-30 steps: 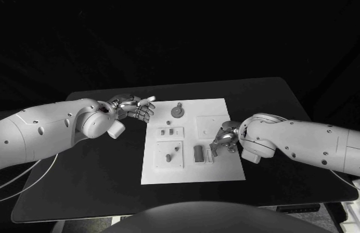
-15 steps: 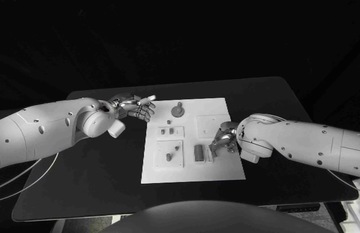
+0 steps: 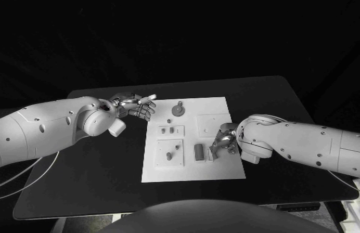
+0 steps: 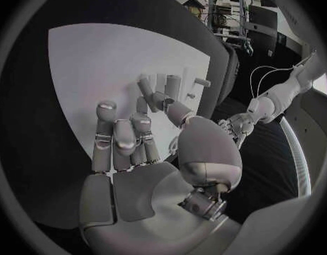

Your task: Assemble the parts on the task board

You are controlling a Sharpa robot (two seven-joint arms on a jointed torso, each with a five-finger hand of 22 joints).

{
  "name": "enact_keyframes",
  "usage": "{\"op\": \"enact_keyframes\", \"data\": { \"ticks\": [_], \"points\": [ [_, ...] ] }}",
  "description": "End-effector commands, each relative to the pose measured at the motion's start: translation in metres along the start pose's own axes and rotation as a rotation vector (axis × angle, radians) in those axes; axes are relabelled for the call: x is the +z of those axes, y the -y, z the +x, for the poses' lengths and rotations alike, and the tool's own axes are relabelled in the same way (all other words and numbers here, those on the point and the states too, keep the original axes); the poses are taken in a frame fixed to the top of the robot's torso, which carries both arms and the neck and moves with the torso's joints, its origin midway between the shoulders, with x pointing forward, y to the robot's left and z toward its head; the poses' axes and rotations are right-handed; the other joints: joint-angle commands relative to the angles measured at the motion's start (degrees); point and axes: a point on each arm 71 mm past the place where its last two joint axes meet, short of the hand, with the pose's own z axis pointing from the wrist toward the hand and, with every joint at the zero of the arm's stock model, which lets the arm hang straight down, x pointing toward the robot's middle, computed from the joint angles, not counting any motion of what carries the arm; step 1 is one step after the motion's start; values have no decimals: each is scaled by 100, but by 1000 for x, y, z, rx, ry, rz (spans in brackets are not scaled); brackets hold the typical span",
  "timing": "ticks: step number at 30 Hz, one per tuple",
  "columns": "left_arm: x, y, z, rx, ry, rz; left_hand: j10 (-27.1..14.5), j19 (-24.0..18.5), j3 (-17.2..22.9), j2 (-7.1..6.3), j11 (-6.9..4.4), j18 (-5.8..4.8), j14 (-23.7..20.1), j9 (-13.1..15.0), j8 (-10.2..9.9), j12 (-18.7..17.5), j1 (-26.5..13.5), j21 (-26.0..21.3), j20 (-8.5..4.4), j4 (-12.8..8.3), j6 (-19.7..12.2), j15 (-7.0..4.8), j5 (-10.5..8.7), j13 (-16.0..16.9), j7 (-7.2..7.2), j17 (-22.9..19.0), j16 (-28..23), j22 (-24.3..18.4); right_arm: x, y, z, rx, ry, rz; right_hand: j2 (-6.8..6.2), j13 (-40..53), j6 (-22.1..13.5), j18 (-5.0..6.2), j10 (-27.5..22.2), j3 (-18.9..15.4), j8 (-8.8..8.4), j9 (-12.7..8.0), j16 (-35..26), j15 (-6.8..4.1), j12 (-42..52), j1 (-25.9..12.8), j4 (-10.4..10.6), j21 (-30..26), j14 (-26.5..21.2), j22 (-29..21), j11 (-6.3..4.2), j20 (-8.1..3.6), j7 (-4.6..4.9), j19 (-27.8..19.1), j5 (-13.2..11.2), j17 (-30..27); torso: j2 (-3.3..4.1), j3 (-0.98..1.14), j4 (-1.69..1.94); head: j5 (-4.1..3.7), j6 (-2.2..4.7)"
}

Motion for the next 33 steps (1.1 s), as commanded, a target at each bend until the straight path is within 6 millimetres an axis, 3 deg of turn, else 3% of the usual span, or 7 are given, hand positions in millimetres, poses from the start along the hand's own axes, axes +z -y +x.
{"op": "enact_keyframes", "data": {
  "ticks": [1, 5, 9, 13, 33],
  "points": [
    [1, 2, 2, 1, -17, 7, -29, -28, 42, -3, 2, 73, -17, -7, -11, 12, -34, -25, 7, -4, -40, 30, 19, -10, 159, 9, -29, 6, 1, -1, 2, -27, -14, 1, -39, -6, 22, 167, 24, 8, -2, 17, -4, -17, -30, -134, 42, -25, -13, 9, 6, 11, 19, 27, -4, -6, 2, -1, 0, 1, -5],
    [1, 2, 3, 1, -19, 8, -30, -29, 43, -4, 2, 72, -17, -7, -10, 13, -35, -26, 7, -4, -41, 30, 19, -10, 159, 9, -30, 7, 1, -2, 4, -27, -19, -1, -93, -6, 28, 167, 24, 17, -9, 8, -7, -17, -32, -231, 103, -34, -16, 1, 6, 14, 18, 37, -3, -14, 2, -3, 1, -3, -5],
    [0, 2, 2, 1, -17, 7, -30, -29, 43, -3, 2, 72, -17, -7, -10, 13, -36, -26, 8, -4, -41, 30, 19, -10, 159, 10, -30, 7, 3, -3, 4, -23, -18, -1, -253, -4, 37, 167, 21, 49, -28, -15, -10, -20, -38, -433, 349, -49, -16, -12, 9, 7, 19, 58, -4, -20, 2, -5, 4, 3, -8],
    [0, 2, 2, 1, -18, 7, -30, -29, 43, -3, 2, 72, -17, -7, -10, 13, -36, -26, 8, -4, -41, 30, 19, -10, 159, 10, -31, 7, 4, -4, 4, -24, -18, -1, -315, 0, 41, 167, 17, 51, -40, -29, -11, -22, -38, -600, 544, -55, -17, -13, 8, 1, 22, 61, -8, -20, 1, -3, 2, 7, -11],
    [0, 2, 2, 1, -18, 5, -31, -30, 46, -1, 2, 73, -17, -8, -9, 14, -38, -27, 8, -4, -43, 30, 19, -11, 160, 13, -33, 9, 6, -5, 8, -42, -49, -3, -342, 9, 21, 167, -6, 86, -57, -41, -11, -25, -38, -628, 566, -58, -49, -3, 10, -16, 26, 43, -7, -51, 3, 1, -1, 10, -27]
  ]
}}
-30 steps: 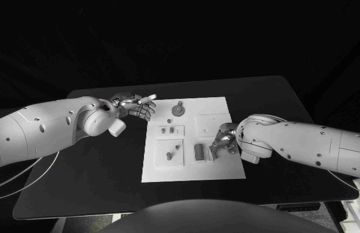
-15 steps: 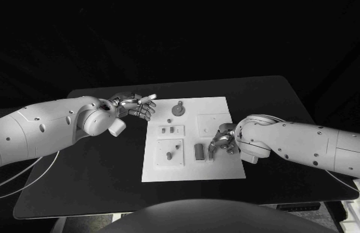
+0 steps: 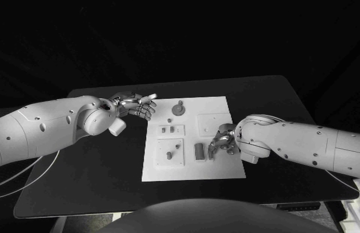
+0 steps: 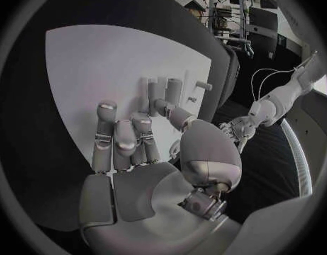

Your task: Assemble the parts on the task board

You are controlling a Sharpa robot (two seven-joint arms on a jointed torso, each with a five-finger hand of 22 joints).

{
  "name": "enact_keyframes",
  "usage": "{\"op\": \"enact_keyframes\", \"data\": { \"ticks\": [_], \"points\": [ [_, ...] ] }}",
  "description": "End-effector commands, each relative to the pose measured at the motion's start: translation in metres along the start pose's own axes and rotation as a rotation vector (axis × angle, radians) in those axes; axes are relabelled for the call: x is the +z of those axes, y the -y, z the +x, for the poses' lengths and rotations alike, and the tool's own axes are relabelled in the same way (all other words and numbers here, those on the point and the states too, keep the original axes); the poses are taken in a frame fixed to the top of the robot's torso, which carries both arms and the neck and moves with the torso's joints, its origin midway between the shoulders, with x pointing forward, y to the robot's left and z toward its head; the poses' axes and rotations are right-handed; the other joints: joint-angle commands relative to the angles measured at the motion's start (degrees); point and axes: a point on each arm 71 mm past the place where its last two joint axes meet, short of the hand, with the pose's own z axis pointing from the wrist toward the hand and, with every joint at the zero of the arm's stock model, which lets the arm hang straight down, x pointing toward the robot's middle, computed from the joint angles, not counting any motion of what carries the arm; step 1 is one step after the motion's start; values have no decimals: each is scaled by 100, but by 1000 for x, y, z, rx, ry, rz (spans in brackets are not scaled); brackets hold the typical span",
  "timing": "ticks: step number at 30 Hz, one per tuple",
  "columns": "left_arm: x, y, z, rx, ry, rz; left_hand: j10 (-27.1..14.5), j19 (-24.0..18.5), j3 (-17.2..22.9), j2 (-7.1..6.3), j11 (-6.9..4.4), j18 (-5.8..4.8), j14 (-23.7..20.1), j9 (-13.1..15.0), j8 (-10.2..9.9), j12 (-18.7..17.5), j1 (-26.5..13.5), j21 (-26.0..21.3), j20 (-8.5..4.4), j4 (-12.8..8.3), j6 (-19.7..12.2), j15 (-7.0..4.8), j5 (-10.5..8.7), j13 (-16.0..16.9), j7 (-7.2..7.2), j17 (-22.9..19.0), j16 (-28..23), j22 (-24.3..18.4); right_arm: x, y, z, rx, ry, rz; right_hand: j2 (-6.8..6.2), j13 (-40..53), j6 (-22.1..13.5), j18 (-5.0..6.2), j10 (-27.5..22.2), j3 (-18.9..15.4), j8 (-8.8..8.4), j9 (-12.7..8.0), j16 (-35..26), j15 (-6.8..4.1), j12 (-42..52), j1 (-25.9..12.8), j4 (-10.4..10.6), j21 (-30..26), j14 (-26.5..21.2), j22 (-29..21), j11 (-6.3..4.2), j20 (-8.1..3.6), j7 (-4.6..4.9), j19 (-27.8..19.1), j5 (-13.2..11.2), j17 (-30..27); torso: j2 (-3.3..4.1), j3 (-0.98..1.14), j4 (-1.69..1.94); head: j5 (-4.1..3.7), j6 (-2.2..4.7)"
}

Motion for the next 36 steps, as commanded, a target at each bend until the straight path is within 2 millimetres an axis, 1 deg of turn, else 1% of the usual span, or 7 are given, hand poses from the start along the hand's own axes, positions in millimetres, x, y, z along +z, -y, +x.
{"op": "enact_keyframes", "data": {
  "ticks": [1, 24, 36],
  "points": [
    [0, 2, 2, 1, -17, 7, -32, -30, 36, -2, 2, 73, -17, -9, -9, 15, -38, -27, 7, 6, -42, 30, 19, -6, 160, 8, -33, 6, 0, -2, 3, -25, -26, -9, 7, 9, -9, 117, -9, 27, -31, -6, -11, -15, -16, -22, -20, -35, -31, 4, 12, -16, 12, -2, -14, -2, 1, 2, -2, -3, -7],
    [0, 2, 2, 1, -16, 6, -33, -31, 38, -5, 2, 73, -17, -9, -7, 16, -41, -27, 8, 6, -43, 30, 19, -7, 159, 10, -35, 8, 0, -3, 5, -45, -41, -9, 59, 17, -14, 117, -22, 36, -33, -7, -6, -12, -9, 12, -95, -30, -39, 15, 16, -20, 16, -11, -17, 8, -1, -3, 0, -2, -15],
    [0, 1, 1, 1, -13, 4, -33, -31, 39, -6, 2, 73, -16, -9, -6, 17, -42, -27, 8, 6, -43, 30, 19, -7, 159, 12, -36, 9, -3, 1, 3, -47, 1, -15, -50, 21, -10, 117, -25, 12, -33, -9, -4, -8, -6, -58, -61, -29, -42, 19, 19, -11, 18, -9, -16, 8, 1, 3, -1, 14, -15]
  ]
}}
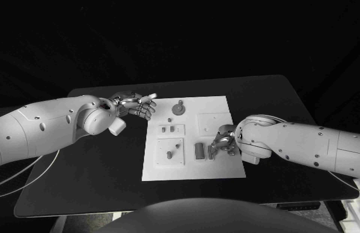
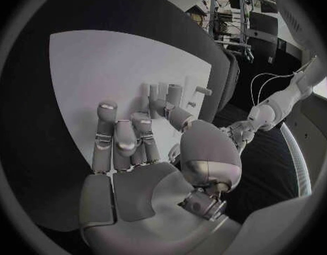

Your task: Assemble the parts on the task board

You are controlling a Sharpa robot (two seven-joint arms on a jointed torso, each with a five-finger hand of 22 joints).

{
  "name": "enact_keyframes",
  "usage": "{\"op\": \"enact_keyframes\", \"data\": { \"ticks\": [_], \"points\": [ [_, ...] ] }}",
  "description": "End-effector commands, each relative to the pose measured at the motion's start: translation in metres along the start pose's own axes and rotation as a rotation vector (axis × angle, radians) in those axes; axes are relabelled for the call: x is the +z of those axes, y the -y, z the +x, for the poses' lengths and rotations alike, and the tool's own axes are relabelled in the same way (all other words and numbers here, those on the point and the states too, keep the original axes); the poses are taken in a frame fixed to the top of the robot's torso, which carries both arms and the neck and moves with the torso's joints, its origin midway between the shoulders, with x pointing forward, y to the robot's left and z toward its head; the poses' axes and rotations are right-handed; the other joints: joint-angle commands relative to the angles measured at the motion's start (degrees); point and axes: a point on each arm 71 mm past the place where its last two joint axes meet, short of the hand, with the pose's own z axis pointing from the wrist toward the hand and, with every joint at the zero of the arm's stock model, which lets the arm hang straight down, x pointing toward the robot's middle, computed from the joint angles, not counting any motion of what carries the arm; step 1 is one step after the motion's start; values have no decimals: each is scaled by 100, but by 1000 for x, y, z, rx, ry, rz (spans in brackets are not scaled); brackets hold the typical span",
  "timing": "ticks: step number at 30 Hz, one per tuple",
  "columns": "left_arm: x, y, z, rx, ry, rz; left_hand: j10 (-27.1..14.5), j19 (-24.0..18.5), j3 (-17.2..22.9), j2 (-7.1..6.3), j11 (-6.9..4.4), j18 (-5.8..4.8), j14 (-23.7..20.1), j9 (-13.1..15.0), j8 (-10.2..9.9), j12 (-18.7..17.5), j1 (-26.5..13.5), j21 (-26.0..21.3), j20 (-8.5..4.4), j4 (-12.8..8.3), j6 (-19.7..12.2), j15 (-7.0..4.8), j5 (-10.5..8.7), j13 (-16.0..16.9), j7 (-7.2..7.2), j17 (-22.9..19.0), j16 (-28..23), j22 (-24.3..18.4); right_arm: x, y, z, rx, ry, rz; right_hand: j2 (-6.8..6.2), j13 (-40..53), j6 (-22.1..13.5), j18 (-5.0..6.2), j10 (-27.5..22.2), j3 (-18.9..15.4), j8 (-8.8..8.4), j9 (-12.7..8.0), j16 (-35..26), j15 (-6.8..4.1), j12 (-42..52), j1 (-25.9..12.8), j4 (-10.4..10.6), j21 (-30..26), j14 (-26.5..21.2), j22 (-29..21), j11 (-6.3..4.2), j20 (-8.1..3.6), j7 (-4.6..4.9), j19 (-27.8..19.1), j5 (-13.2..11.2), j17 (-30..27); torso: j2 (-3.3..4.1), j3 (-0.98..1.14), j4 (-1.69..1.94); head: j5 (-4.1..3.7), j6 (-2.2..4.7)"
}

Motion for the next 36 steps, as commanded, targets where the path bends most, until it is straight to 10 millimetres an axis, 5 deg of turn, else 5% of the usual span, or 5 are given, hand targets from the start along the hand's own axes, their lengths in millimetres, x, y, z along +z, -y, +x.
{"op": "enact_keyframes", "data": {
  "ticks": [1, 14, 23, 36],
  "points": [
    [0, 1, 1, 1, -13, 7, -33, -31, 33, -7, 2, 73, -16, -10, -7, 17, -42, -27, 8, 11, -43, 30, 19, -8, 159, 7, -36, 6, -1, 1, -1, -14, 23, -11, -32, 5, -16, 101, -25, -20, 7, 5, -4, -1, -6, -38, 11, -29, -18, 7, 18, -13, 33, -6, -16, -2, 2, 5, 0, 8, 0],
    [0, 1, 1, 1, -12, 8, -34, -31, 35, -8, 2, 74, -16, -10, -6, 18, -43, -28, 8, 11, -44, 30, 19, -8, 159, 8, -37, 7, -8, 7, -10, -12, 143, -84, -175, 0, -6, 101, -4, 29, 13, 6, -7, -12, -4, 13, 52, -25, 18, 2, 9, -35, 24, 34, -16, 14, -2, 3, -2, 8, 0],
    [0, 1, 1, 1, -10, 9, -34, -31, 36, -8, 2, 74, -16, -11, -6, 18, -43, -28, 8, 11, -45, 30, 19, -9, 160, 9, -38, 8, -13, 9, -18, -51, 241, -204, -376, 5, -486, 101, -48, 110, -194, -39, -40, 111, 14, 510, -115, -58, -41, -18, 168, -34, 195, 47, -21, -101, 0, 0, 1, 1, 0],
    [-1, 1, 0, 1, -8, 8, -35, -31, 39, -4, 2, 74, -16, -11, -5, 19, -41, -28, 7, 11, -46, 30, 19, -9, 160, 11, -39, 9, -16, 4, -18, -133, 279, -312, -270, 0, -782, 101, -120, 103, -310, -93, -46, 228, 46, 1019, -360, -79, -92, -5, 290, 11, 319, 1, -20, -99, 3, 5, -2, 4, 0]
  ]
}}
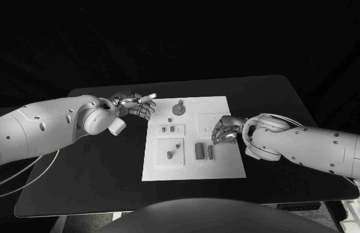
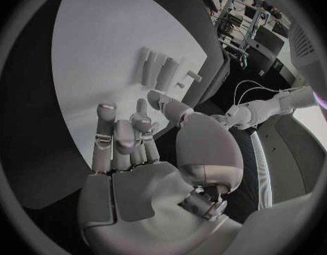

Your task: Assemble the parts on the task board

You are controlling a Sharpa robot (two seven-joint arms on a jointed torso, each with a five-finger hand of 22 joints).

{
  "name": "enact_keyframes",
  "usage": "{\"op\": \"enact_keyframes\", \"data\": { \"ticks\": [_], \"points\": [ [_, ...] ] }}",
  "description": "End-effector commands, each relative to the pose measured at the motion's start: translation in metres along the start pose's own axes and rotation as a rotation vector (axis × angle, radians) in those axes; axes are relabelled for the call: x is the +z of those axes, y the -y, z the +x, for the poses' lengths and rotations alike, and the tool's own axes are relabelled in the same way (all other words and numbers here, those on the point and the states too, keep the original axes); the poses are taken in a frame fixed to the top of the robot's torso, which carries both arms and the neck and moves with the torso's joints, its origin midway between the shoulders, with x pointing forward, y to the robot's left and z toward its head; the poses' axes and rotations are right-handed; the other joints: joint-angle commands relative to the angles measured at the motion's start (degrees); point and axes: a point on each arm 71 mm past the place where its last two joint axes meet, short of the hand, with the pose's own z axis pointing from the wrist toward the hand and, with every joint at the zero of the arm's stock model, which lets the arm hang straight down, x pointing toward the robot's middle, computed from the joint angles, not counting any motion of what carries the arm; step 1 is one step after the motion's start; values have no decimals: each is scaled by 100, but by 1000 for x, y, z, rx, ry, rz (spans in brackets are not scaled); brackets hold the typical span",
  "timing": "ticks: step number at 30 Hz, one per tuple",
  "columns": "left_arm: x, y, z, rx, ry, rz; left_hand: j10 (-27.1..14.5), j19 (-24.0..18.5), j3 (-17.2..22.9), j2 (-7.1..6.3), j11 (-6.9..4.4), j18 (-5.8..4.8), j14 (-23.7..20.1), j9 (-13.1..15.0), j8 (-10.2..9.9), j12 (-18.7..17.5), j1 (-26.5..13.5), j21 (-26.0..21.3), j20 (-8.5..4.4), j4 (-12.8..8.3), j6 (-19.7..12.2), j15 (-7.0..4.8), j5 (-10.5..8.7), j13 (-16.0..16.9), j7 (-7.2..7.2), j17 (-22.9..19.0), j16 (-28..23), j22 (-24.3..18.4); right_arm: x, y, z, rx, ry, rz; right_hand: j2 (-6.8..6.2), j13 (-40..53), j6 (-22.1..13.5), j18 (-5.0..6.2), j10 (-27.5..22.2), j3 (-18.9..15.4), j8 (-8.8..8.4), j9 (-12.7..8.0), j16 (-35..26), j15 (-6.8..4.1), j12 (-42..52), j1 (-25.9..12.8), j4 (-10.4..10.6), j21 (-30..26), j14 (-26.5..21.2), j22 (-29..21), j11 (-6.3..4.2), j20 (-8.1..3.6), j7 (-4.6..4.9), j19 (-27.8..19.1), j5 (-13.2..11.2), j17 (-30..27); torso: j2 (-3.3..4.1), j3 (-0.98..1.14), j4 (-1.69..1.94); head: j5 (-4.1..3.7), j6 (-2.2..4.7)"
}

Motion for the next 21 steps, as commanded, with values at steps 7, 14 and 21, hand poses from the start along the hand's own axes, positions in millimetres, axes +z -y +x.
{"op": "enact_keyframes", "data": {
  "ticks": [7, 14, 21],
  "points": [
    [0, 2, 2, 1, -13, 9, -35, -31, 41, -3, 2, 74, -16, -7, -5, 20, -40, -28, 7, 11, -46, 30, 19, -9, 160, 6, -40, 7, 1, -5, 4, -63, 16, -83, 15, 0, -286, 93, -15, -19, -40, -21, -22, 57, 28, 96, -58, -37, -19, 11, 63, 22, 260, -28, -19, 11, 8, 2, 1, -4, -2],
    [0, 2, 2, 1, -13, 9, -35, -31, 42, -2, 2, 74, -15, -7, -4, 20, -41, -28, 7, 11, -46, 30, 19, -9, 160, 7, -40, 7, 3, -8, 10, -69, -6, -87, 54, -2, -251, 93, -21, -35, -19, -25, -19, 60, 35, 105, -59, -36, -25, 15, 62, 33, 256, -35, -20, 15, 1, -1, 2, 0, -2],
    [0, 2, 2, 1, -13, 9, -35, -31, 44, 0, 2, 74, -15, -7, -4, 21, -41, -28, 8, 11, -47, 30, 19, -9, 160, 8, -41, 8, 5, -10, 15, -72, -21, -93, 105, -6, -202, 93, -23, -52, 10, -28, -15, 51, 43, 105, -51, -35, -29, 20, 49, 42, 241, -40, -19, 19, -1, -2, 1, 0, -2]
  ]
}}
